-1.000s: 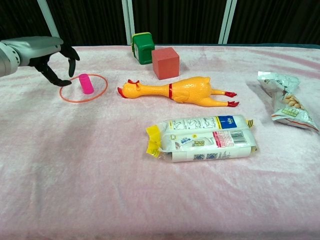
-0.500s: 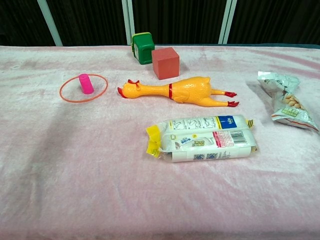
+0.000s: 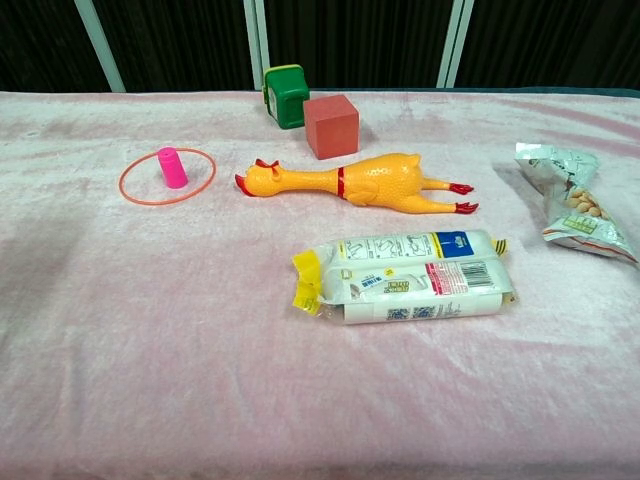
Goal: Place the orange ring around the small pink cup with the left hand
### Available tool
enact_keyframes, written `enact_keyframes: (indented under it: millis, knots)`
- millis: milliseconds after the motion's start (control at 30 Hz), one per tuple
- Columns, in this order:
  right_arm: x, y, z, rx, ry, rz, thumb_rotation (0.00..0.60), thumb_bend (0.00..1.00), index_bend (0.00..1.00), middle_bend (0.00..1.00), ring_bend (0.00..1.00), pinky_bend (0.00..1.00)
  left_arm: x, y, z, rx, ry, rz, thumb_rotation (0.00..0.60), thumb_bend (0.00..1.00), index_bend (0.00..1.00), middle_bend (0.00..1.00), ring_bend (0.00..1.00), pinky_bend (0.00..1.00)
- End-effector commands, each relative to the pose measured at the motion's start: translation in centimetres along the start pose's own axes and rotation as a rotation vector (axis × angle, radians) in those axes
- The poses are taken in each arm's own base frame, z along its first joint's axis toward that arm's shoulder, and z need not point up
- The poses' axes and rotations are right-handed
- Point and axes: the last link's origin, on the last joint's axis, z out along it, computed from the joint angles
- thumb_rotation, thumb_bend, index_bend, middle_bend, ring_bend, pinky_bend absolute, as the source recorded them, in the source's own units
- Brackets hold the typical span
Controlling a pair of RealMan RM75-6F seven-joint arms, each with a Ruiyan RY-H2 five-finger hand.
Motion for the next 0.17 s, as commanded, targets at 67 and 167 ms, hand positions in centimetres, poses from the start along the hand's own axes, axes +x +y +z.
enact_keyframes:
  millis: [67,167]
  knots:
    - [0.49,-0.27,0.17,-0.005,0.034,0.016,0.600,0.18,0.00,0.00,0.00,0.18,0.77,-0.48,-0.71,-0.003,0.038,-0.005,0.600,0.22,0.16,0.04,0.00,0.00]
    - [0.29,-0.30,0.31,-0.006,0.030,-0.001,0.600,0.18,0.00,0.00,0.00,0.18,1.35,-0.45,-1.13,-0.022,0.077,-0.018,0.600,0.22,0.16,0.04,0.00,0.00]
